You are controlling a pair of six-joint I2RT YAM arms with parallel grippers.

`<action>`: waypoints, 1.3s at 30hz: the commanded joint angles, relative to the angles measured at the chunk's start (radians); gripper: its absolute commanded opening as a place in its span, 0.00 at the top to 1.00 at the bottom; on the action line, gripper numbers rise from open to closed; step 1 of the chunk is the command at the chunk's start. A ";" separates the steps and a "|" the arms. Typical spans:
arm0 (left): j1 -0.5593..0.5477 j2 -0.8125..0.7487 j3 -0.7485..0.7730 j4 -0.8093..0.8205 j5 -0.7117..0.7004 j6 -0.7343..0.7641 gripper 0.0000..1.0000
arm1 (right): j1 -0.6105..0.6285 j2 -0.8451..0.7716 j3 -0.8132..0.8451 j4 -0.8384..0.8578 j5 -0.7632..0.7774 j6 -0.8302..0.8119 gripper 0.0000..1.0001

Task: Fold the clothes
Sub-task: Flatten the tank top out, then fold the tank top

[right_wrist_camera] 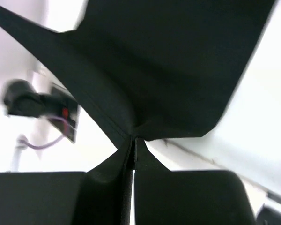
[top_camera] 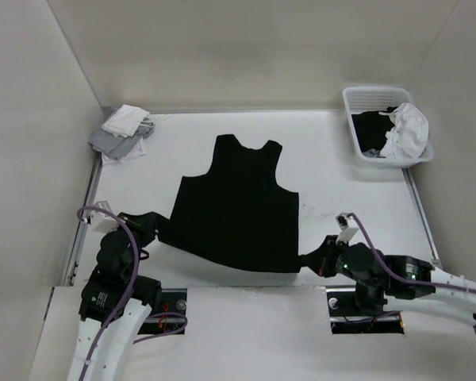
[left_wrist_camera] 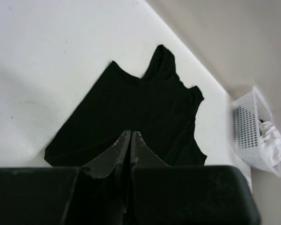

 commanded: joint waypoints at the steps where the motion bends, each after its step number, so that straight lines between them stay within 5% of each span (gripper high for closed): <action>1: 0.001 0.076 0.022 -0.003 -0.026 -0.042 1.00 | 0.085 0.123 0.072 -0.049 0.260 0.125 1.00; 4: 0.008 0.233 0.026 0.213 -0.030 -0.022 1.00 | -0.073 0.269 0.162 0.043 0.291 -0.059 1.00; 8: 0.016 0.568 0.105 0.560 -0.052 -0.007 1.00 | -0.519 0.438 0.205 0.419 -0.012 -0.372 1.00; 11: 0.031 0.842 0.224 0.753 -0.081 0.035 1.00 | -0.839 0.622 0.269 0.608 -0.281 -0.401 1.00; 14: 0.076 1.089 0.362 0.875 -0.069 0.058 1.00 | -1.003 0.833 0.374 0.739 -0.415 -0.403 1.00; 25: 0.163 1.745 0.867 0.854 -0.010 0.073 0.92 | -1.120 1.584 1.007 0.729 -0.539 -0.391 0.97; 30: 0.185 1.820 0.942 0.878 0.029 0.078 0.72 | -1.117 1.748 1.195 0.750 -0.521 -0.334 0.59; 33: 0.183 1.747 0.869 0.890 0.055 0.098 0.63 | -1.117 1.683 1.119 0.745 -0.510 -0.328 0.46; 36: 0.150 1.577 0.627 0.948 0.056 0.087 0.65 | -1.096 1.534 0.893 0.788 -0.463 -0.335 0.45; 37: 0.128 1.517 0.526 0.985 0.046 0.079 0.65 | -1.087 1.479 0.803 0.819 -0.447 -0.337 0.50; 39: 0.087 1.407 0.330 1.043 0.017 0.043 0.65 | -1.064 1.371 0.625 0.882 -0.429 -0.323 0.75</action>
